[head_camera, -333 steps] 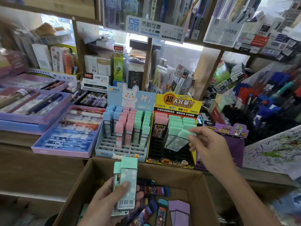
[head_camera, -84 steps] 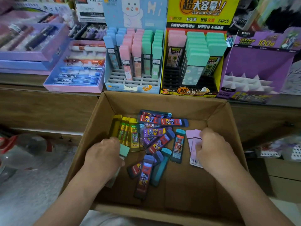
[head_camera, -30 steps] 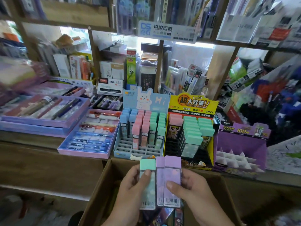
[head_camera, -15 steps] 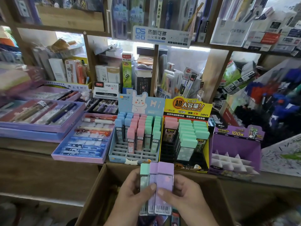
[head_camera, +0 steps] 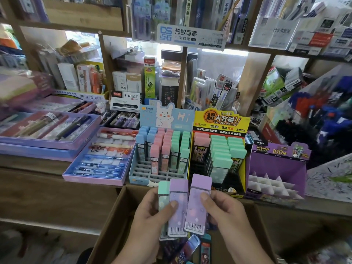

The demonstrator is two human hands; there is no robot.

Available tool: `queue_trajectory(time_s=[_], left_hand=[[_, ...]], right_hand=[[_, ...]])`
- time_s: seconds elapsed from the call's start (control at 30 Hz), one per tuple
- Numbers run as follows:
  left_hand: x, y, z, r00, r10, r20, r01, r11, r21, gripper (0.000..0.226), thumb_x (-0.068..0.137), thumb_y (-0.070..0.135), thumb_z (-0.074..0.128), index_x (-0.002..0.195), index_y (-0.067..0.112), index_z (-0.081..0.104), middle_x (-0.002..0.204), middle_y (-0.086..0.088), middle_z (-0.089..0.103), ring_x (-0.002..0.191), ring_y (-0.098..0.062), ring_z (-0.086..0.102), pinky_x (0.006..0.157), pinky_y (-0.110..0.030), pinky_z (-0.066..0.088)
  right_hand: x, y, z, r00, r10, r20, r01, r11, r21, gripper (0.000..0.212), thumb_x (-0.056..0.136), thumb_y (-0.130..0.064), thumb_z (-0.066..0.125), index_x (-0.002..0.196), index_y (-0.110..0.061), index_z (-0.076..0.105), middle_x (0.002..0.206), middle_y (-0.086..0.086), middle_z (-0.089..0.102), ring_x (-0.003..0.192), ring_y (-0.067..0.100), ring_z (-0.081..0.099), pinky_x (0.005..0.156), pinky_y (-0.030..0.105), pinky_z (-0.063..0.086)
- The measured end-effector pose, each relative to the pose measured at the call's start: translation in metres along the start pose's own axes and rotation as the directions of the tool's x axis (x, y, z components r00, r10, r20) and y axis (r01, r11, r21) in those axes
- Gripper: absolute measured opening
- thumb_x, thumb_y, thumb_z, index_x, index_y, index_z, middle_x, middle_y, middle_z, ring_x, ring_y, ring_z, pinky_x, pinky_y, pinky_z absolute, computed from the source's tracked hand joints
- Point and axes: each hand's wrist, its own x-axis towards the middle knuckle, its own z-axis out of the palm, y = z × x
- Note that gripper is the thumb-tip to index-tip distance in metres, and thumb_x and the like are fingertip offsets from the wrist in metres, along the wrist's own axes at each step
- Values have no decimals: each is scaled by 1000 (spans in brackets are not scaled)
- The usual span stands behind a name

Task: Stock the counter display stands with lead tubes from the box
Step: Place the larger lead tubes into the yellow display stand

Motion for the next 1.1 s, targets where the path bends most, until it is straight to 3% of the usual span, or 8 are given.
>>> queue_trajectory(time_s=[0.1,0.2,0.3,0.37,0.57,0.7,0.87,1.1], left_hand=[[1,3,-3,999,-21,-44,21,1000,-1,32,74,11,79,104,22,77,106,-13,79,90,-29,78,67,-33,63],[1,7,-6,995,-28,-92,27,1000,-4,36,69,19,83,104,27,77,105,-11,79,89,-30,79,66,-35,63],[0,9,-7,990,-25,-137,26,1000,2,36,67,22,83,102,29,77,104,-10,80,87,-30,79,65,-35,62],[-1,11,-6,989,-31,-148,31,1000,3,32,70,21,81,100,30,77,104,-10,80,87,-30,79,65,-36,62],[-2,15,-4,986,-31,-161,33,999,10,26,67,21,80,91,33,78,98,-8,81,82,-28,79,63,-36,63],[-2,16,-2,986,-27,-164,30,999,12,24,68,20,78,87,34,78,96,-8,81,80,-28,79,66,-39,63],[-3,17,-1,984,-35,-174,37,999,9,26,68,18,77,91,32,78,96,-5,81,82,-28,79,73,-42,62],[-4,17,2,977,-47,-207,55,998,32,25,84,6,73,104,22,74,96,-8,81,80,-29,78,81,-47,60]], right_hand=[[2,-8,-3,999,-44,-17,43,999,-32,39,77,-54,71,91,-18,79,91,11,78,77,26,74,65,26,56],[5,-19,-7,990,-135,-41,130,987,-96,31,80,-50,72,91,-23,81,92,6,78,90,24,74,77,28,58],[8,-33,-11,977,-208,-45,202,974,-106,10,91,-29,72,95,-33,80,95,1,80,91,17,75,73,23,59],[12,-42,-14,964,-262,-43,254,958,-136,22,94,-16,71,97,-36,78,98,-2,80,89,11,76,70,18,59],[21,-64,-19,904,-424,-42,381,848,-370,19,94,-14,73,101,-29,64,96,-10,79,89,9,76,73,33,64],[26,-75,-25,880,-475,-22,419,796,-437,20,95,-12,72,103,-28,63,96,-13,79,89,7,76,71,31,63],[30,-86,-34,855,-516,-47,450,785,-425,12,100,-11,64,104,-22,67,94,-8,79,82,11,77,65,27,63],[26,-96,-49,833,-544,-102,469,791,-393,13,98,-7,66,99,-19,70,91,-11,79,72,7,73,61,15,56]])
